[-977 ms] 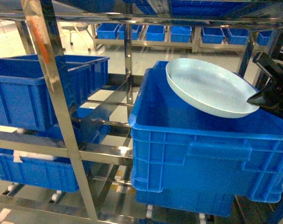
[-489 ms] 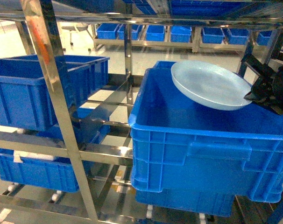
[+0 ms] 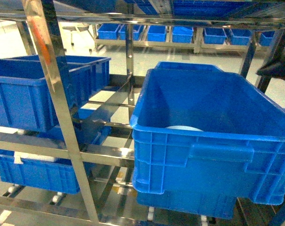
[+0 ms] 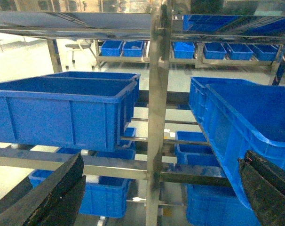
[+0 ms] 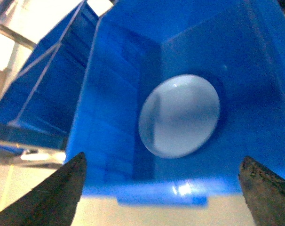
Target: Place blue tray on left shelf second layer neatly
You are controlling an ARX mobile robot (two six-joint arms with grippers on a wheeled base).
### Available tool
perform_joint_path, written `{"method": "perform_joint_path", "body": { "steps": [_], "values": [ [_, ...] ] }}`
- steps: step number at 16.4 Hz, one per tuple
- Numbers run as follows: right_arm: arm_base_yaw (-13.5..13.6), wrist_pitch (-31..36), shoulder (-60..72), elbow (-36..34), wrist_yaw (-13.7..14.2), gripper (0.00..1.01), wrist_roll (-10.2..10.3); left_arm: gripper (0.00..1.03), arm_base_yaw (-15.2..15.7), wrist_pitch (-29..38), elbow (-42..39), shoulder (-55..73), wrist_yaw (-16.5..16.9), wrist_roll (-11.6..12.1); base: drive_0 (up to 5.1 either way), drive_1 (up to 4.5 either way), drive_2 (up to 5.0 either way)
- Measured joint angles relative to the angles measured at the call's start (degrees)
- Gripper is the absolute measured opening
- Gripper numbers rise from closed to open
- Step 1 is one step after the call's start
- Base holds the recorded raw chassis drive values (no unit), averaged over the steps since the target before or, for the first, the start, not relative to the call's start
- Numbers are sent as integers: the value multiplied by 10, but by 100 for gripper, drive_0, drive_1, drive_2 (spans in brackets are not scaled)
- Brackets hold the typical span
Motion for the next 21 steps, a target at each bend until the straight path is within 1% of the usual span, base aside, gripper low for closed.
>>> {"method": "perform_joint_path", "body": {
  "steps": [1,2,3,4,5,6,8,9,10,11,12,13,14,17,18,19,20,21],
  "values": [
    [-18,-26,-87,-79,-12,100,-40,98,0,0,0,0,0,0,0,0,0],
    [-47,-73,-179,-148,-18,97,-96,98,0,0,0,0,0,0,0,0,0],
    [-87,-103,-266,-201,-4,98,-158,98,0,0,0,0,0,0,0,0,0],
    [-112,-103,-320,-218,13,98,-206,98,0,0,0,0,0,0,0,0,0],
    [-101,13,-323,-237,31,94,-251,98,0,0,0,0,0,0,0,0,0],
    [-87,164,-319,-294,75,81,-303,98,0,0,0,0,0,0,0,0,0],
    [-80,247,-334,-358,88,68,-339,98,1,-1,0,0,-2,0,0,0,0],
    [-77,299,-373,-379,103,50,-360,98,0,0,0,0,0,0,0,0,0],
    [-44,292,-405,-382,138,37,-365,98,0,0,0,0,0,0,0,0,0],
    [-29,279,-424,-396,140,26,-369,98,0,0,0,0,0,0,0,0,0],
    [-26,266,-434,-406,139,17,-371,98,0,0,0,0,0,0,0,0,0],
    [-27,253,-451,-417,146,6,-373,98,0,0,0,0,0,0,0,0,0],
    [-27,244,-470,-423,146,2,-375,98,0,0,0,0,0,0,0,0,0],
    [-27,208,-526,-436,146,2,-375,98,0,0,0,0,0,0,0,0,0],
    [-27,208,-537,-443,146,2,-376,98,0,0,0,0,0,0,0,0,0],
    [-27,233,-537,-457,146,2,-375,98,0,0,0,0,0,0,0,0,0],
    [-27,196,-553,-461,146,2,-376,98,0,0,0,0,0,0,0,0,0],
    [-27,179,-585,-461,146,2,-376,98,0,0,0,0,0,0,0,0,0]
  ]
}}
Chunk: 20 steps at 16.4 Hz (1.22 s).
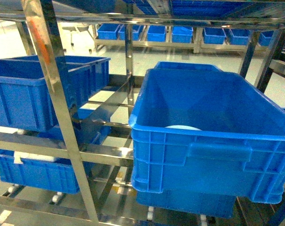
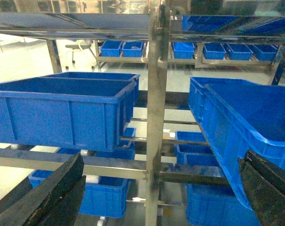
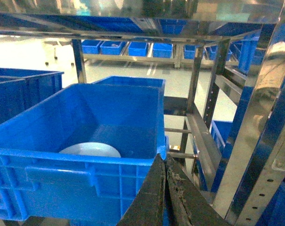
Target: Place blue tray on left shelf second layer neatly
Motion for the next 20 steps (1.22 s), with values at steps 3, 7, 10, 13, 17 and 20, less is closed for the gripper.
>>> {"method": "perform_joint_path", "body": {
  "steps": [3,7,10,13,17,20],
  "values": [
    [0,-60,-62,0,0,2,0,98,0,0,0,0,0,0,0,0,0],
    [0,-119,-125,0,0,2,0,98,0,0,0,0,0,0,0,0,0],
    [0,-151,-158,0,0,2,0,98,0,0,0,0,0,0,0,0,0],
    [0,-178,-184,0,0,2,0,98,0,0,0,0,0,0,0,0,0],
    [0,-208,-215,0,0,2,0,98,0,0,0,0,0,0,0,0,0],
    [-2,-311,-312,0,1,12,0,98,0,0,0,0,-1,0,0,0,0]
  ]
}}
